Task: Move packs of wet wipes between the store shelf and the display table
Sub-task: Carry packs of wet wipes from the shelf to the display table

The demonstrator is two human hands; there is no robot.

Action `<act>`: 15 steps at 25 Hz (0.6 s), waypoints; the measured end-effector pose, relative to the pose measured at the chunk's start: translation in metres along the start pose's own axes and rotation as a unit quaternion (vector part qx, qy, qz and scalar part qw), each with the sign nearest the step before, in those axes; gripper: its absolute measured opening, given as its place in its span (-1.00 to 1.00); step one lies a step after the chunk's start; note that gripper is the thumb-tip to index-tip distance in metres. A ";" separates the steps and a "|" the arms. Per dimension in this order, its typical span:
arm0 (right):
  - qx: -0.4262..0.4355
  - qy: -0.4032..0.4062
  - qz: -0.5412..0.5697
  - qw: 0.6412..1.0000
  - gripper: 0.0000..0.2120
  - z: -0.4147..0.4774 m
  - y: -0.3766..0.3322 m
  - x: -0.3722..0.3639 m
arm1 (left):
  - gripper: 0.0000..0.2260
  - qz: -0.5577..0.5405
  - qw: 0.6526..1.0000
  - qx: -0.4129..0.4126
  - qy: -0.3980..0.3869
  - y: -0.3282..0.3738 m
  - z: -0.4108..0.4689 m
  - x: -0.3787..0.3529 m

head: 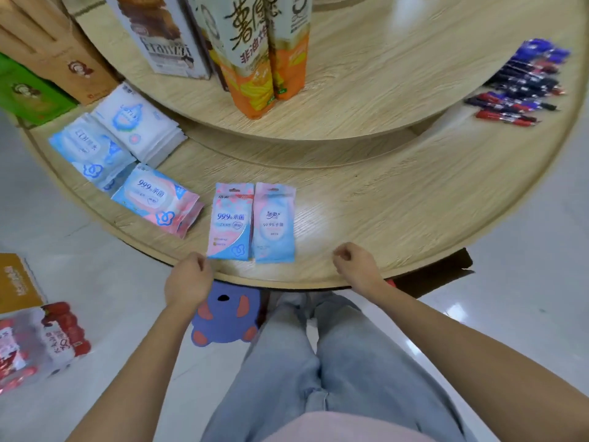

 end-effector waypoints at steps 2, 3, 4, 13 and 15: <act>-0.016 0.006 0.006 1.000 -0.85 -0.024 0.021 0.013 | -0.80 0.018 1.000 -0.026 -0.001 0.013 -0.028 -0.006; -0.022 0.022 0.010 0.999 -0.86 -0.038 0.032 0.017 | -0.80 0.030 0.996 -0.083 -0.025 0.024 -0.039 -0.012; -0.030 0.042 0.009 0.999 -0.86 -0.053 0.044 0.019 | -0.80 0.048 0.982 -0.172 -0.065 0.035 -0.049 -0.020; -0.230 0.281 0.226 0.904 -0.74 -0.240 0.224 -0.025 | -0.75 0.343 0.727 -0.566 -0.184 0.168 -0.118 -0.090; -0.281 0.323 0.295 0.854 -0.74 -0.291 0.265 -0.060 | -0.74 0.382 0.672 -0.610 -0.174 0.184 -0.151 -0.106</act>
Point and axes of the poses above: each hand's wrist, its own z-axis towards the middle knuckle, its own x-axis out of the back of the hand, y = z × x, the point moved 1 cm from there along z, towards the middle knuckle, and after that the axes turned 14 degrees about z, right-handed, at the moved point
